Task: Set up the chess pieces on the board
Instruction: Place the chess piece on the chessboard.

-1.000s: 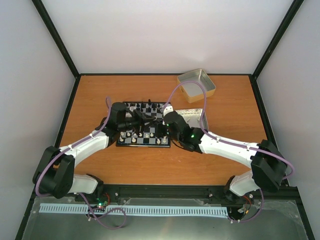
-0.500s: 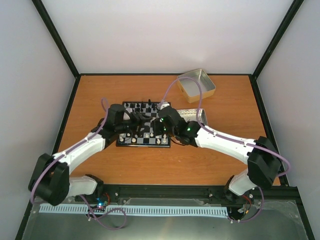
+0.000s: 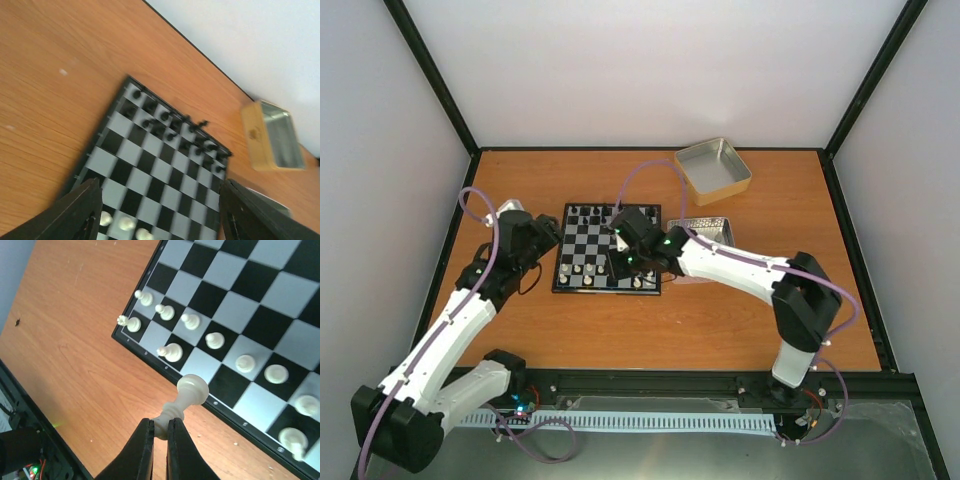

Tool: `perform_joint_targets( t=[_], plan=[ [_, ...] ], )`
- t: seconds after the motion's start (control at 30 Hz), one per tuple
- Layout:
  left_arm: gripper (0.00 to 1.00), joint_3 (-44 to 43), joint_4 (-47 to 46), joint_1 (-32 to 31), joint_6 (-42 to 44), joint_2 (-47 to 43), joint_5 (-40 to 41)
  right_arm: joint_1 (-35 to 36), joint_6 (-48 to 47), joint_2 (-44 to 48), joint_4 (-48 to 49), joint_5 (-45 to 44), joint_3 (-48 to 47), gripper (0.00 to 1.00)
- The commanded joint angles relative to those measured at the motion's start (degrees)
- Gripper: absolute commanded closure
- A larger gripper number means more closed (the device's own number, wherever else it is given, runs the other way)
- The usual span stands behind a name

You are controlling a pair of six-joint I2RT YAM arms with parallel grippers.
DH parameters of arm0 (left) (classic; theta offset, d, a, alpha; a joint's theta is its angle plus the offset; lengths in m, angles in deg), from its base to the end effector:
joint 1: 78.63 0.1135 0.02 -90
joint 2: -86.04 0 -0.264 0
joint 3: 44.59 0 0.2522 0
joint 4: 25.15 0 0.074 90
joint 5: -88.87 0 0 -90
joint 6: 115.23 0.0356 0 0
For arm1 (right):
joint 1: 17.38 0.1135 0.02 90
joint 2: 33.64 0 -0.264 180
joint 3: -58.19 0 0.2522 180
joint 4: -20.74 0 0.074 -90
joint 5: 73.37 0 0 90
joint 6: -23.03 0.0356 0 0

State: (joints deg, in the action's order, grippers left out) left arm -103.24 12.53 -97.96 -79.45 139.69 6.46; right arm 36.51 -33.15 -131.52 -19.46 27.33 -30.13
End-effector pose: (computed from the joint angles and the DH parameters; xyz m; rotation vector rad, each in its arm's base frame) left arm 0.1967 -0.0640 0.2891 -0.7345 2.0716 -0.6020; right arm 0.2158 0.3071 0.2499 -0.5477 2.5767 0.8460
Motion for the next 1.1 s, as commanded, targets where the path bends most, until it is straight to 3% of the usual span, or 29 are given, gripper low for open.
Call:
perform_joint_targets(
  t=[0.0, 0.23, 1.07],
  plan=[
    [0.35, -2.6, 6.4, 0.3, 11.0, -2.8, 14.1, 1.1, -0.5, -5.5, -5.1, 5.6, -5.8, 0.97],
    [0.32, -2.7, 5.6, 0.3, 13.4, -4.3, 20.0, 1.7, -1.1, -12.5, -9.0, 7.1, -12.2, 0.97],
    [0.31, -0.1, 3.7, 0.4, 13.8, -4.3, 19.5, 1.6, -0.4, -22.5, -12.5, 1.6, -19.1, 0.96]
  ],
)
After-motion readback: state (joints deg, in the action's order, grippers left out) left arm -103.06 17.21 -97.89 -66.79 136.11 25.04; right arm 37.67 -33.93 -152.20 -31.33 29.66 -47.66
